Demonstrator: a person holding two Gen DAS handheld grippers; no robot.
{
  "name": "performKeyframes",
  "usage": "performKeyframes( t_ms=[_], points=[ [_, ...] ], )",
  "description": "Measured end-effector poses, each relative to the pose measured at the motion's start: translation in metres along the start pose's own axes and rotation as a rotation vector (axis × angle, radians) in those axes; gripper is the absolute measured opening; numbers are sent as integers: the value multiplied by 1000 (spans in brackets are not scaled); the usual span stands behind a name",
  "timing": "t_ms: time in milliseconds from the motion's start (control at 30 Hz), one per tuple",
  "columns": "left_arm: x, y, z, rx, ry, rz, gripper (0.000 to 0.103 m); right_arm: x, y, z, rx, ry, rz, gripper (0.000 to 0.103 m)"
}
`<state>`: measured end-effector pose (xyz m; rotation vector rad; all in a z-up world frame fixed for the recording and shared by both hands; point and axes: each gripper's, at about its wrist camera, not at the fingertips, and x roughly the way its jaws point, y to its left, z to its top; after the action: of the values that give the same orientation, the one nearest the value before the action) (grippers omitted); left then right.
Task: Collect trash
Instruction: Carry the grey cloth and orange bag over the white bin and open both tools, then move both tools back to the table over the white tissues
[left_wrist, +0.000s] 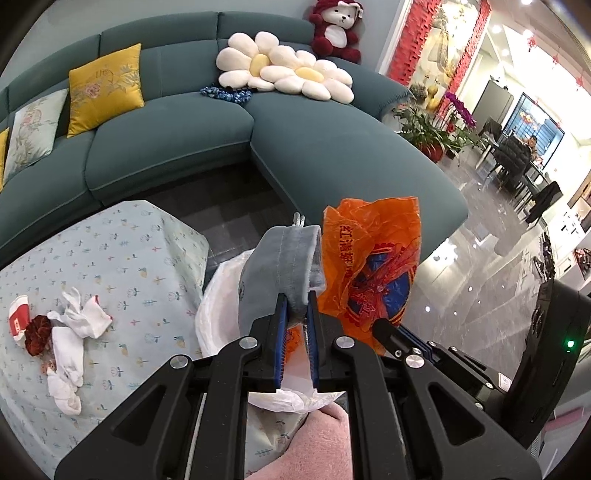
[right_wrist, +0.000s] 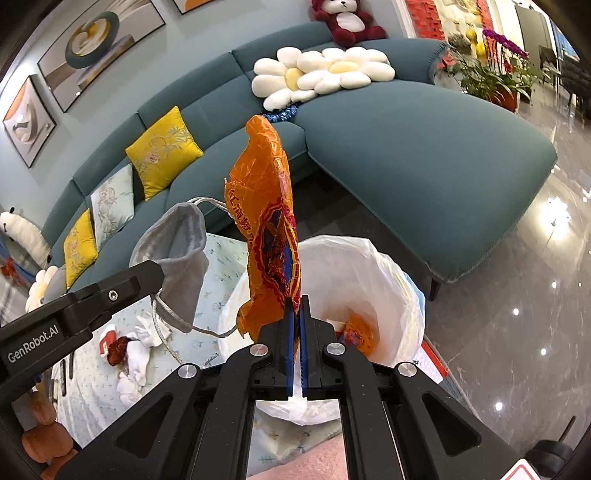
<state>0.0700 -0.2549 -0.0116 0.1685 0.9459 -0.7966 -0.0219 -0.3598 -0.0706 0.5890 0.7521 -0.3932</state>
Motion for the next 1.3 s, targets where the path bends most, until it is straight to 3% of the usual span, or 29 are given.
performKeyframes(
  t_ms=[100, 200, 300, 533, 800, 933, 1300],
  points=[
    [4, 1, -1, -9, 6, -4, 15, 5, 0, -2, -7, 11, 0, 6],
    [6, 4, 0, -27, 5, 24, 32, 5, 0, 0, 4, 6, -21, 15],
    [5, 11, -1, -47, 11, 33, 32, 4, -2, 0, 17, 4, -22, 23],
    [-7, 31, -9, -96, -1, 58, 32, 0, 13, -3, -6, 4, -3, 24],
    [-33, 67, -24, -141, -32, 122, 33, -3, 54, -15, -84, 17, 21, 32],
    [-45, 95, -35, -187, -44, 164, 41, -1, 84, -27, -142, 40, 38, 32],
    [-64, 189, -81, -350, -21, 285, 46, 12, 154, -66, -266, 112, 91, 32]
  ],
)
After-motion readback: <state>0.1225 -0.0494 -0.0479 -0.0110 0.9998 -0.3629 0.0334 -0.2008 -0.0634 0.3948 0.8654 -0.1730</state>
